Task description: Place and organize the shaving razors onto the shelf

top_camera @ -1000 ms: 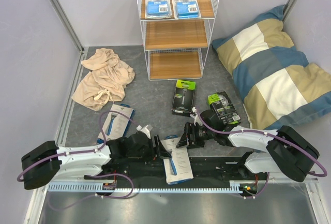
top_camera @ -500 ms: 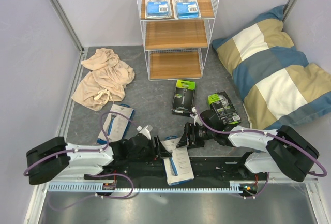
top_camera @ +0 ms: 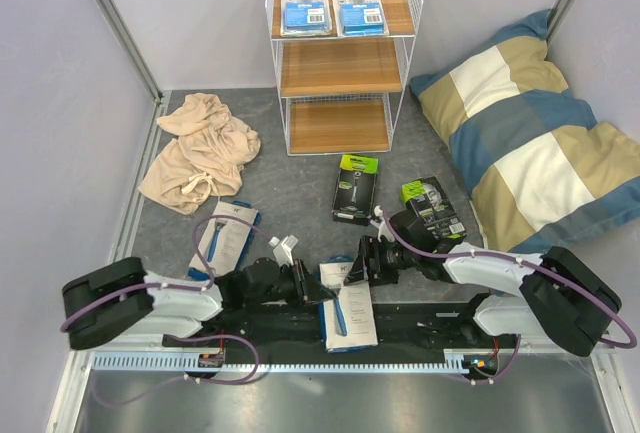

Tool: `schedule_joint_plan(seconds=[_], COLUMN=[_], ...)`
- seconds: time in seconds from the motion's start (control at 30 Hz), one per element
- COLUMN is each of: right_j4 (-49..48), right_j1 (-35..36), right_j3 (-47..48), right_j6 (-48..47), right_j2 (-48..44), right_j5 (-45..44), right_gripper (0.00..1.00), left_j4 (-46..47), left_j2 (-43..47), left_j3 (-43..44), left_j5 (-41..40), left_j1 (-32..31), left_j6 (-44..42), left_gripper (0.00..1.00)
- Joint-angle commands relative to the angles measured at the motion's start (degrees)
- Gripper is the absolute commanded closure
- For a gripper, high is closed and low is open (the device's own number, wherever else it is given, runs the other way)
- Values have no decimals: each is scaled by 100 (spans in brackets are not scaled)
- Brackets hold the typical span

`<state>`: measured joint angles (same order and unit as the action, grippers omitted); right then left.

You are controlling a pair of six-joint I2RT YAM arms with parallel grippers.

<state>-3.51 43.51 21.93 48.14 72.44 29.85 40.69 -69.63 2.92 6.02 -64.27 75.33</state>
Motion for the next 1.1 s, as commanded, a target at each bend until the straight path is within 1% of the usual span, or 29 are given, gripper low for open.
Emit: schedule_joint_plan(seconds=[0.0,0.03,0.07,0.1,0.13,0.2,0.27,0.3,0.33,0.47,0.5,0.57,0.6,0.67,0.7,0.77,0.8,0.93,1.07], right_j4=[32,104,166,262,298,342,342,333,481,658,702,842,869,939,957,975,975,940,870], right_j1=[132,123,114,123,114,106,105,88,79,9,-9,-88,-123,-246,-290,-395,-439,-492,-536], right_j3=[556,619,671,768,812,935,997,1058,1085,1208,1225,1252,1261,1269,1278,1322,1331,1410,1550], right_j6=[-190,-226,-252,-296,-314,-340,-349,-349,-340,-314,-305,-279,-279,-244,-244,-252,-252,-279,-331], right_j2=[-151,-187,-230,-309,-345,-450,-521,-599,-635,-968,-1039,-1249,-1320,-1478,-1505,-1540,-1549,-1532,-1558], right_j5=[-22,-92,-145,-233,-268,-382,-444,-514,-550,-813,-866,-1068,-1103,-1157,-1130,-1016,-981,-875,-840], right_gripper=[21,20,19,17,15,11,9,7,7,6,6,5,5,5,5,4,4,2,2], left_j4=[-1314,-1579,-2086,-2317,-2528,-3081,-3338,-3513,-3567,-3620,-3620,-3629,-3638,-3621,-3612,-3577,-3576,-3454,-2937], left_j2=[914,1151,1527,1731,1898,2259,2383,2418,2401,2156,2007,1839,1708,1575,1505,1286,1215,907,574], left_j3=[436,499,560,691,753,972,1122,1262,1325,1694,1869,2159,2265,2554,2660,2967,3073,3513,3760], left_j5=[-829,-892,-953,-1058,-1111,-1182,-1165,-1112,-1060,-629,-298,-50,195,469,783,1249,1383,2042,2963], left_j1=[-42,-33,-33,-16,11,72,169,265,327,801,1046,1302,1573,1873,2222,2567,2864,3464,4088], left_j6=[-1055,-1090,-1160,-1204,-1266,-1363,-1512,-1556,-1661,-2056,-2144,-2434,-2635,-2812,-2979,-3111,-3234,-3411,-3262], left_gripper=[87,88,90,97,98,98,98,98,98,98,98,98,98,98,98,98,98,98,98])
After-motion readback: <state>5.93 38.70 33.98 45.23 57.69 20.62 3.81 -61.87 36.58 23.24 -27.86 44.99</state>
